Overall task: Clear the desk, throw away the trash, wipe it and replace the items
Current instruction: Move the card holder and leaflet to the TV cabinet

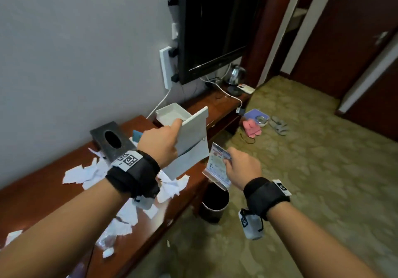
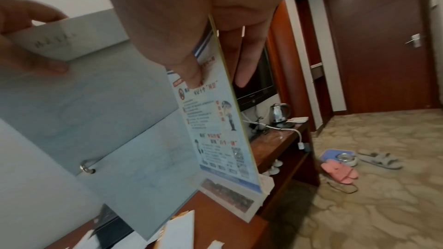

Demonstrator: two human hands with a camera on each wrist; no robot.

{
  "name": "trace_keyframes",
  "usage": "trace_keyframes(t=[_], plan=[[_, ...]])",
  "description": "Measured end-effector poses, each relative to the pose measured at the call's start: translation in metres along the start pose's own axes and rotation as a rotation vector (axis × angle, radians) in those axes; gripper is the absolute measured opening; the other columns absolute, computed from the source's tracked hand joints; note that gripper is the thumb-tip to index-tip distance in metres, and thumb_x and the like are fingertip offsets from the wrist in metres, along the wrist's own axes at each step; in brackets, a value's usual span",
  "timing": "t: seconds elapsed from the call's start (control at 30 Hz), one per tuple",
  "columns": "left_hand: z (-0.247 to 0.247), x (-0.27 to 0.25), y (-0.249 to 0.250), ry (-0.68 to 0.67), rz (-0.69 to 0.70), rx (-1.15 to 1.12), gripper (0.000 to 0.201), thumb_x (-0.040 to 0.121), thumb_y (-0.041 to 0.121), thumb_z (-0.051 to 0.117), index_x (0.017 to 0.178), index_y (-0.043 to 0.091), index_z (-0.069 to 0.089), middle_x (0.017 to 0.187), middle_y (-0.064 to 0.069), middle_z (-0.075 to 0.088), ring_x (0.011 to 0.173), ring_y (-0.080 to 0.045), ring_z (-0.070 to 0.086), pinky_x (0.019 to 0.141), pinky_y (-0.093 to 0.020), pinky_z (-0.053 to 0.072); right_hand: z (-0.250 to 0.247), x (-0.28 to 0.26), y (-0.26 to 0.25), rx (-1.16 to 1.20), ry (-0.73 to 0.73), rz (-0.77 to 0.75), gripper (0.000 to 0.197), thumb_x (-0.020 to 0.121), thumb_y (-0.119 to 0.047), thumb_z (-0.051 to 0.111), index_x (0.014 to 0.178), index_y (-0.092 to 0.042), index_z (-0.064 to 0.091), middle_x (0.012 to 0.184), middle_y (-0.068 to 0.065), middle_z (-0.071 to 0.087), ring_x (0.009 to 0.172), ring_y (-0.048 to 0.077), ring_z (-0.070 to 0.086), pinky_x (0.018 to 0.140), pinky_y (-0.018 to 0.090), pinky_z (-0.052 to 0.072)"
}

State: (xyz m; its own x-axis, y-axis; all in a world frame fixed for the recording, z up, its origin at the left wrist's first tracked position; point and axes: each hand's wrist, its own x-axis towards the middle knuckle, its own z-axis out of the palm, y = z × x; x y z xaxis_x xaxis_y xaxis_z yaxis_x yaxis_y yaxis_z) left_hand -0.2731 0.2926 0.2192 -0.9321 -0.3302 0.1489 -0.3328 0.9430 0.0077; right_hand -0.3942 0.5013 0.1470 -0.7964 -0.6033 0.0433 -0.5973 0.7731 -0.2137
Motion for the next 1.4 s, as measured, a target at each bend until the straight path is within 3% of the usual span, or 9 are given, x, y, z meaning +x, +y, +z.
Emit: trace_keyframes(t=[0.2,0.4,0.6,0.73,0.83,1.1,1.17,1.23,1.4], plan=[[0.034,0.118,0.100,-0.022,0.108,-0.005,0.045,0.082,0.016,0.054,0.122,0.020,0.033,0.084,-0.001,0.059,0.071,-0.030,0.060,0.052,-0.034,0.043,-0.023,0.061,0.114,-0.030,0.019,0.066,0.013,0.098,-0.032,0.045,0.104,-0.021,0.045,0.100,0.003,0.066,0.090,0.032,0.064,0.063,0.033,0.040],[0.065,0.238,0.186,-0.049,0.111,-0.037,0.042,0.084,0.019,0.055,0.119,0.021,0.031,0.085,-0.001,0.055,0.074,-0.030,0.061,0.054,-0.034,0.039,-0.043,0.139,0.221,-0.017,0.026,0.126,0.015,0.098,-0.032,0.046,0.107,-0.020,0.046,0.101,0.005,0.067,0.092,0.032,0.064,0.067,0.035,0.045],[0.082,0.341,0.246,-0.100,0.054,-0.033,0.041,0.088,0.021,0.055,0.121,0.020,0.031,0.093,-0.003,0.058,0.075,-0.028,0.057,0.058,-0.034,0.038,-0.058,0.216,0.315,0.047,0.049,0.173,0.021,0.098,-0.033,0.046,0.116,-0.022,0.048,0.101,0.005,0.068,0.093,0.033,0.064,0.066,0.035,0.044],[0.107,0.402,0.274,-0.138,-0.038,-0.054,0.043,0.091,0.021,0.055,0.125,0.020,0.030,0.099,-0.005,0.060,0.077,-0.025,0.057,0.060,-0.034,0.045,-0.056,0.285,0.371,0.082,0.021,0.125,0.029,0.098,-0.031,0.046,0.126,-0.023,0.045,0.106,0.008,0.067,0.094,0.034,0.064,0.073,0.038,0.052],[0.128,0.441,0.293,-0.161,-0.153,-0.072,0.044,0.092,0.021,0.054,0.128,0.018,0.029,0.104,-0.008,0.060,0.074,-0.022,0.050,0.060,-0.033,0.040,-0.054,0.342,0.407,0.111,-0.001,0.053,0.026,0.098,-0.030,0.045,0.123,-0.023,0.045,0.115,0.006,0.063,0.099,0.032,0.062,0.077,0.042,0.053],[0.160,0.529,0.301,-0.198,-0.456,-0.126,0.043,0.091,0.018,0.055,0.127,0.017,0.031,0.108,-0.011,0.061,0.080,-0.025,0.056,0.064,-0.034,0.045,-0.064,0.472,0.458,0.065,-0.159,-0.129,0.019,0.103,-0.027,0.040,0.118,-0.017,0.045,0.117,0.011,0.065,0.111,0.034,0.057,0.076,0.039,0.046],[0.170,0.550,0.289,-0.205,-0.512,-0.136,0.044,0.090,0.020,0.056,0.126,0.020,0.031,0.106,-0.009,0.061,0.082,-0.025,0.060,0.068,-0.035,0.053,-0.055,0.507,0.461,0.055,-0.204,-0.167,0.017,0.102,-0.028,0.039,0.116,-0.020,0.044,0.118,0.008,0.066,0.109,0.034,0.059,0.073,0.037,0.040],[0.182,0.572,0.273,-0.215,-0.561,-0.138,0.045,0.090,0.022,0.057,0.127,0.021,0.031,0.104,-0.008,0.062,0.083,-0.025,0.062,0.071,-0.037,0.057,-0.038,0.544,0.459,0.069,-0.247,-0.209,0.014,0.101,-0.028,0.040,0.113,-0.022,0.041,0.117,0.009,0.067,0.103,0.034,0.063,0.075,0.040,0.047],[0.224,0.647,0.216,-0.243,-0.605,-0.090,0.041,0.093,0.023,0.054,0.128,0.022,0.034,0.105,-0.006,0.064,0.086,-0.025,0.064,0.069,-0.034,0.052,0.004,0.650,0.441,0.085,-0.315,-0.256,0.011,0.099,-0.028,0.044,0.109,-0.021,0.043,0.113,0.010,0.067,0.099,0.035,0.064,0.071,0.037,0.048]])
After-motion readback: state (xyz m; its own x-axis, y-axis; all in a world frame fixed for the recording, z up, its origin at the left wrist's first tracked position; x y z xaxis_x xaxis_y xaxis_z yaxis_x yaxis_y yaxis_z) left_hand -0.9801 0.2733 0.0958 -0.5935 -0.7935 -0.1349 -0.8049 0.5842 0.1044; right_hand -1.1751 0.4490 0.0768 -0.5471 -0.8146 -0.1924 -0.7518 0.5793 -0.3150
